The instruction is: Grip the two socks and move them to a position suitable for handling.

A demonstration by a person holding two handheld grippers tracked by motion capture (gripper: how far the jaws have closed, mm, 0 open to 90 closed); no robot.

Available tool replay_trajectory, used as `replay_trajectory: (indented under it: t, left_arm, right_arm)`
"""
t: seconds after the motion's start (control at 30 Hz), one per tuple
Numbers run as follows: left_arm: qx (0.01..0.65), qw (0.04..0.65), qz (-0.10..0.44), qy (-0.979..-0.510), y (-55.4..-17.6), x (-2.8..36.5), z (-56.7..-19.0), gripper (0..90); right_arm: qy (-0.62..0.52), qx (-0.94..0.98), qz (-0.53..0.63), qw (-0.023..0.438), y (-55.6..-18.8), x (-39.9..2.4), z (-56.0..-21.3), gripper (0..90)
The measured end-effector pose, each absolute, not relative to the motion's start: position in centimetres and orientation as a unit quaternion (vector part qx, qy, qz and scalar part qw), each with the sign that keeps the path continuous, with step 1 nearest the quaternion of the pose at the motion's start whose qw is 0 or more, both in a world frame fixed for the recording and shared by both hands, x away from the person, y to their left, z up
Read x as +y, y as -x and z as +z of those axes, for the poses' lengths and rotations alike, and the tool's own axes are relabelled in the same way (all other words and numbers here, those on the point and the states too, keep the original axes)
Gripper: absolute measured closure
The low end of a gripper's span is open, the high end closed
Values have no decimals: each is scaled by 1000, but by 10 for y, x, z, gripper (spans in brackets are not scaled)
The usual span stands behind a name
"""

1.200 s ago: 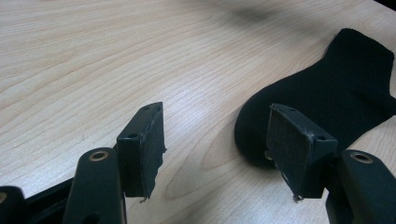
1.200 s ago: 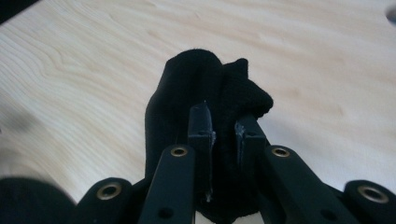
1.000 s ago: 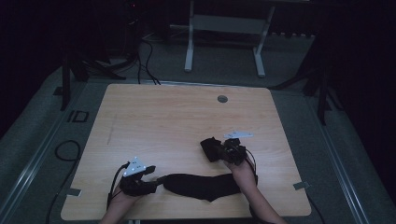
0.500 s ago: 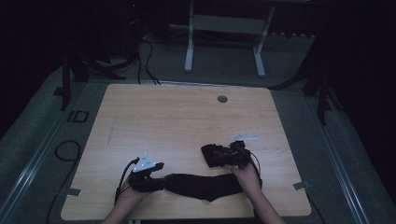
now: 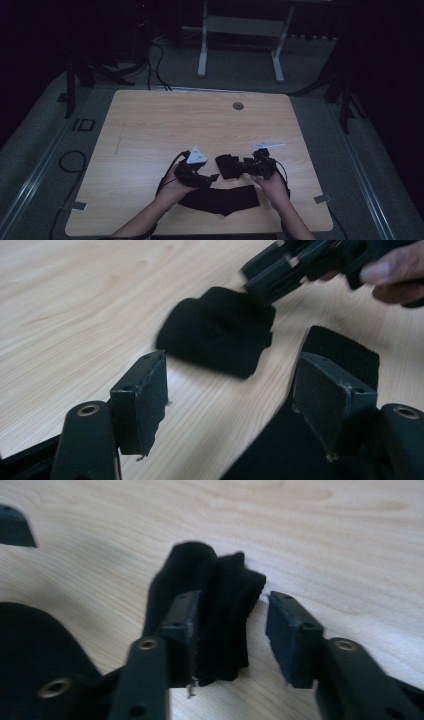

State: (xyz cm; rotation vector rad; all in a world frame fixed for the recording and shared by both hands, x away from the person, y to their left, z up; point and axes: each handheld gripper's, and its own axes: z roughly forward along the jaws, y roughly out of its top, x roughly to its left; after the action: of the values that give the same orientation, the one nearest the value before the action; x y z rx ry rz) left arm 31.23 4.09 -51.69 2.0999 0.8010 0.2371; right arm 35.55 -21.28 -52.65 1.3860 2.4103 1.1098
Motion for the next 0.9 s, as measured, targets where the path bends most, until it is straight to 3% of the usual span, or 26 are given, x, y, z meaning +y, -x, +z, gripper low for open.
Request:
replay_trajectory:
  t: [0.13, 0.27, 0.37, 0.67, 0.8, 0.9]
  left_arm:
    - [312, 410, 81, -853, -327, 14, -527, 302]
    - [301, 381, 82, -870, -340, -11, -542, 307]
    - [300, 372, 87, -874, -346, -18, -545, 346]
    - [293, 351, 107, -883, -358, -23, -552, 577]
    - [301, 365, 102, -875, -358, -19, -549, 849]
    - [301, 375, 104, -871, -356, -13, -543, 863]
  right_arm:
    - [-466, 808, 356, 63, -361, -209, -535, 666]
    - [-451, 824, 337, 59, -364, -201, -545, 847]
    - [-437, 833, 332, 69, -362, -199, -546, 863]
    - [-420, 844, 325, 71, -361, -198, -548, 870]
    - [-421, 843, 327, 73, -361, -197, -547, 871]
    - [-423, 840, 332, 77, -361, -198, -544, 871]
